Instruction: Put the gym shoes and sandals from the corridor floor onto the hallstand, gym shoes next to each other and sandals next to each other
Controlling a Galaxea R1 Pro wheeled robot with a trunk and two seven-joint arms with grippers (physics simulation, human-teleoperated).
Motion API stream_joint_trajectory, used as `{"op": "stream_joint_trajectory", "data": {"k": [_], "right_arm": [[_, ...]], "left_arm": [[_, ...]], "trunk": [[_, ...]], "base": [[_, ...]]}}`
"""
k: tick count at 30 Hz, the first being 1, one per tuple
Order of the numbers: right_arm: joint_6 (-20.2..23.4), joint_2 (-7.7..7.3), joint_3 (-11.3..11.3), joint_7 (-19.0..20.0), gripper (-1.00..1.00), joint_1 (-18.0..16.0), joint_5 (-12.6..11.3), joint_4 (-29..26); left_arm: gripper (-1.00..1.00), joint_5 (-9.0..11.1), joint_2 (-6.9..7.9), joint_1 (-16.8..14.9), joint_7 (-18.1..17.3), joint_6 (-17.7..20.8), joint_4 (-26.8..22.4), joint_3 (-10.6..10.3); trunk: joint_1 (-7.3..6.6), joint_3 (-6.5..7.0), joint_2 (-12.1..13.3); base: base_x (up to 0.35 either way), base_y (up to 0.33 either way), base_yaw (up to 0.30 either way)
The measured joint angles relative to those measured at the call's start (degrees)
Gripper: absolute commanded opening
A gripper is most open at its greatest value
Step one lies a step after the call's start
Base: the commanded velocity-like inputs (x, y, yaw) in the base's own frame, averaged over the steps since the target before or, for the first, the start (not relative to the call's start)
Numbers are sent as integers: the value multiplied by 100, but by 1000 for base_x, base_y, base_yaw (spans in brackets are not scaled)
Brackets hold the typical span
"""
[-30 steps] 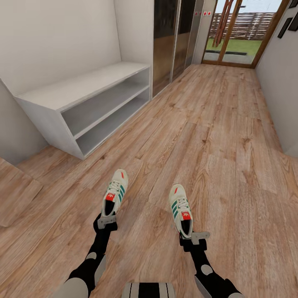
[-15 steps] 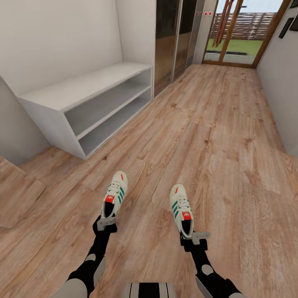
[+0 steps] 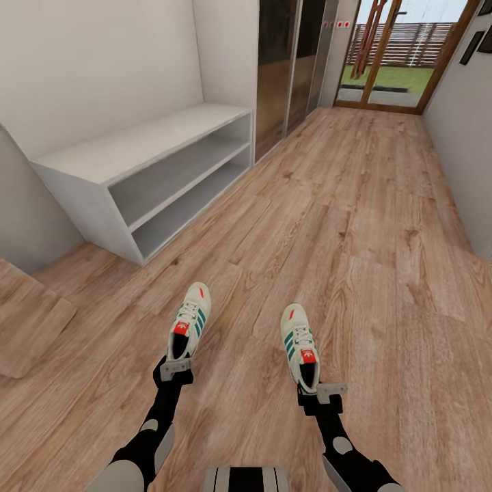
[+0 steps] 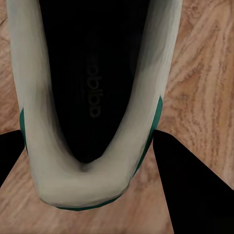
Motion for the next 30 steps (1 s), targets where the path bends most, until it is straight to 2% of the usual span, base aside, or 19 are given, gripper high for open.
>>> {"op": "stream_joint_trajectory", "data": {"k": [3, 30], "right_arm": [[0, 0, 0, -1, -100, 0, 0, 0], [-1, -9, -1, -5, -100, -1, 3, 7]], "left_arm": [[-100, 6, -2, 0, 4, 1, 0, 0], [-100, 8, -9, 0, 9, 9, 43, -1]], "trunk": [[0, 0, 0], [-70, 598, 36]], "base": [[0, 0, 0], [0, 0, 0]]}}
